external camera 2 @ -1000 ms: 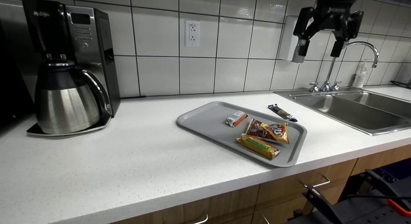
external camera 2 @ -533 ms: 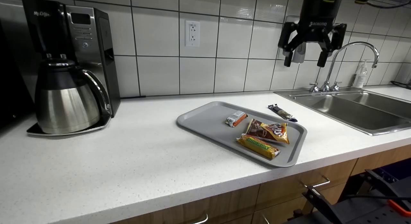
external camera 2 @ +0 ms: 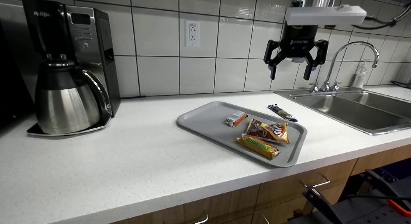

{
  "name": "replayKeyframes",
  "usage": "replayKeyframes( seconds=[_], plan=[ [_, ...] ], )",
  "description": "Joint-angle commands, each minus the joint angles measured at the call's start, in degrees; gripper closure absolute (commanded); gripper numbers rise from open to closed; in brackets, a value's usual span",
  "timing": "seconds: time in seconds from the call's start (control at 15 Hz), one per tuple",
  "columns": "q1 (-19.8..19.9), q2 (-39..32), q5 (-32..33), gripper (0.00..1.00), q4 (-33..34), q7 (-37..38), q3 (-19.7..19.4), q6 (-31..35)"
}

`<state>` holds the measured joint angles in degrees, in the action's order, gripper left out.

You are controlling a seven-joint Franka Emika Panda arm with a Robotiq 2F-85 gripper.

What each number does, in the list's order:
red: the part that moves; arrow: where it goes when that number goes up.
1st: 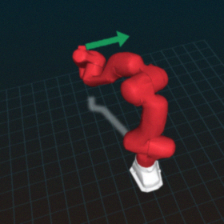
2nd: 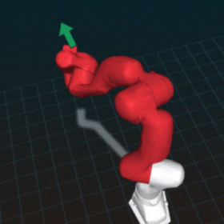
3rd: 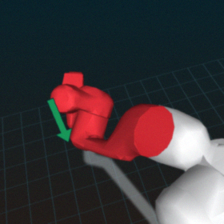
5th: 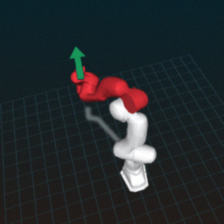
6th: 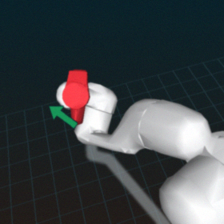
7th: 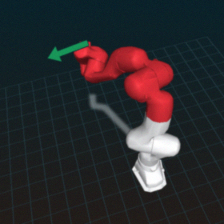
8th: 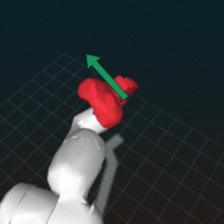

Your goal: Remove the two small packets from the grey tray.

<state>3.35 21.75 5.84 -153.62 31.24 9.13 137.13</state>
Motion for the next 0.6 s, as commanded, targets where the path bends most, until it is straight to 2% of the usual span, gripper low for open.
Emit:
replayKeyframes(
  seconds=[0.0, 0.53],
  plan=[
    [1.89, -5.73, 3.14, 0.0, 2.4, 6.64, 2.19, 3.17],
    [-0.07, -17.44, 8.73, 0.0, 9.1, 15.07, 0.44, 6.87]
  ],
)
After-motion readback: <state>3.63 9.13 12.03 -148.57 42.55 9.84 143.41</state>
